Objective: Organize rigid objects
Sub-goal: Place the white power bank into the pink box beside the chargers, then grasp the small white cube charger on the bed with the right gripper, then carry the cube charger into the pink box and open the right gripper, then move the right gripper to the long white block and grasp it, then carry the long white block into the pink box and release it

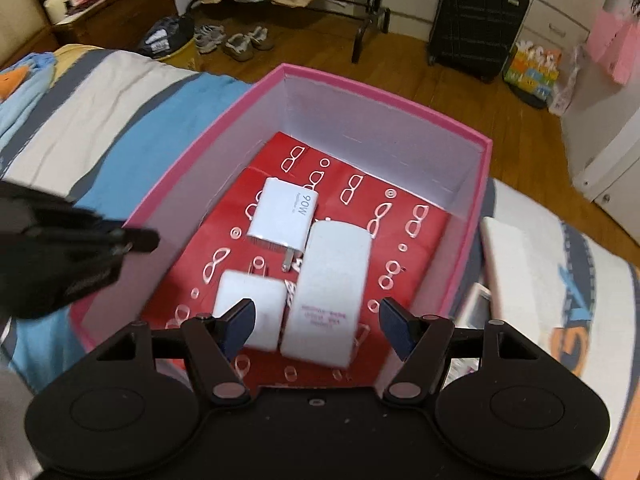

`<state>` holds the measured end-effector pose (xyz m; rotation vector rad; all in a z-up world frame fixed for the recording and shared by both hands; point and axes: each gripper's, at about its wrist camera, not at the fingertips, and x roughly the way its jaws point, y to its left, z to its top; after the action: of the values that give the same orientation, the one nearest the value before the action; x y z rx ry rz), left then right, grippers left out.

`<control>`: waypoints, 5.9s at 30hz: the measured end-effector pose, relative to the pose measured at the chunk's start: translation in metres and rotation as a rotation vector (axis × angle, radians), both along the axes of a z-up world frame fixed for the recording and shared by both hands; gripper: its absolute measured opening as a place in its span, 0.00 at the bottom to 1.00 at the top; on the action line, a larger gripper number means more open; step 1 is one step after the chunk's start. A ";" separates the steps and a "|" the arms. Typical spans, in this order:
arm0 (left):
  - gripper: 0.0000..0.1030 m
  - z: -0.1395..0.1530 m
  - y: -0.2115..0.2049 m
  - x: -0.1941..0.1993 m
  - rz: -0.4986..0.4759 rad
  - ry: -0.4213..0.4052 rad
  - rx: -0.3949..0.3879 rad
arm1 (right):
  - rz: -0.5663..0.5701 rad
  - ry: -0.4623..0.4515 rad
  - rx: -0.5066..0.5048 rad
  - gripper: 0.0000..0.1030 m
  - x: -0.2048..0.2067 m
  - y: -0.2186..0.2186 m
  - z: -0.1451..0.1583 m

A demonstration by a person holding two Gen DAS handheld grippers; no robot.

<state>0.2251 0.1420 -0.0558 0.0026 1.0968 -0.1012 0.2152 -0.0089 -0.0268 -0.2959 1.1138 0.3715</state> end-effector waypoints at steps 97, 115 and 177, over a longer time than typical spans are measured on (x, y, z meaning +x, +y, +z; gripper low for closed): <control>0.02 0.004 0.005 -0.004 0.015 -0.009 -0.043 | -0.069 0.209 0.284 0.54 -0.008 0.006 -0.054; 0.02 0.001 0.002 -0.001 0.024 0.002 -0.021 | -0.049 0.034 0.274 0.60 -0.039 -0.110 0.040; 0.02 -0.005 -0.007 0.001 -0.021 0.046 0.044 | -0.104 -0.278 0.252 0.56 0.005 -0.130 0.043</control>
<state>0.2265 0.1346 -0.0606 0.0513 1.1455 -0.0970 0.2203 -0.1394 0.0159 -0.0630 0.7963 0.3622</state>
